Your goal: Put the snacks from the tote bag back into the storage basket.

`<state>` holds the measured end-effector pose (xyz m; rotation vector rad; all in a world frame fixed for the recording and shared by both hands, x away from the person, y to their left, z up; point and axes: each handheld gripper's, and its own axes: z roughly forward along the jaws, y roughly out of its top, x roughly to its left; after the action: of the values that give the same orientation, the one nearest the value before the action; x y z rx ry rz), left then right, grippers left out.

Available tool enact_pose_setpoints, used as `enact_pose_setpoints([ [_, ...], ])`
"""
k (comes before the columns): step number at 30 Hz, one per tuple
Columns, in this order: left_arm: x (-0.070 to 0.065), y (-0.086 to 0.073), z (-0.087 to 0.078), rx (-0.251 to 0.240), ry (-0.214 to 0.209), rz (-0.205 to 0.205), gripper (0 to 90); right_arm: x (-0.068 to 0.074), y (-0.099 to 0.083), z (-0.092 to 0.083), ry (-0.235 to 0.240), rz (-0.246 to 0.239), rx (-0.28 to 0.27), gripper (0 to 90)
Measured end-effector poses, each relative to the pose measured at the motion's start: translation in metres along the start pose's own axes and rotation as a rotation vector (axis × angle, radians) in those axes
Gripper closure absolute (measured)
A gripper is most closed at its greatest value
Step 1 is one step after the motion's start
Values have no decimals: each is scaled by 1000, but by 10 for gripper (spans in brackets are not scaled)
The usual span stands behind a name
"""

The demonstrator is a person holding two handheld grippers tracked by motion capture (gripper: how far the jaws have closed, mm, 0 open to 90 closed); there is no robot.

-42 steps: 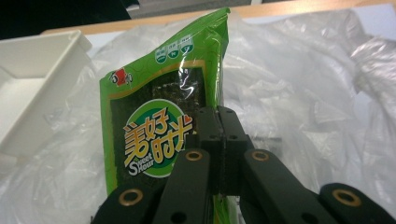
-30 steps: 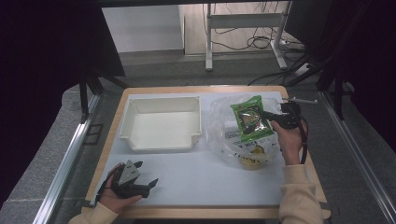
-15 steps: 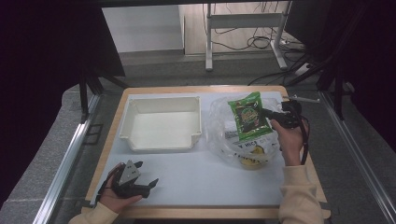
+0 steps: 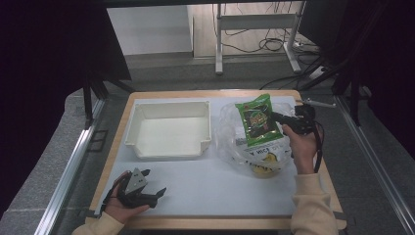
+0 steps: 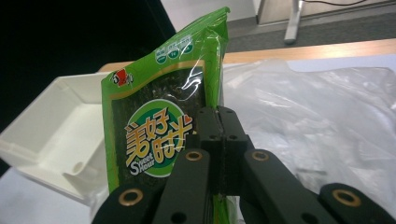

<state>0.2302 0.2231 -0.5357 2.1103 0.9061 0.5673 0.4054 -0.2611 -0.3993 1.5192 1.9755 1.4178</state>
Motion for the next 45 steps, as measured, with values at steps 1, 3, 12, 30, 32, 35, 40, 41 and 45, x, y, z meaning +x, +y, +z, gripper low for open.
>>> enact_pose_setpoints([
  [1, 0, 0, 0, 0, 0, 0, 141, 1, 0, 0, 3, 0, -2, 900],
  [3, 0, 0, 0, 3, 0, 2, 141, 5, 1, -1, 10, -3, -7, 900],
  [12, 0, 0, 0, 1, 0, 2, 141, 11, 2, -2, 34, -9, -15, 900],
  [30, 0, 0, 1, 1, 2, 2, 141, 24, 5, -2, 78, -3, -51, 900],
  [32, 0, 0, 1, 3, 2, 3, 141, 25, 5, -1, 82, 3, -55, 900],
  [35, 0, 0, 1, 4, 3, 4, 141, 27, 5, 0, 88, 3, -56, 900],
  [40, 0, 0, 1, 2, 4, 2, 141, 33, 6, 3, 103, -2, -62, 900],
  [41, 0, 0, 1, 3, 4, 3, 141, 34, 6, 4, 105, -4, -63, 900],
  [45, 0, 0, 1, 2, 4, 2, 141, 39, 6, 9, 109, -18, -60, 900],
])
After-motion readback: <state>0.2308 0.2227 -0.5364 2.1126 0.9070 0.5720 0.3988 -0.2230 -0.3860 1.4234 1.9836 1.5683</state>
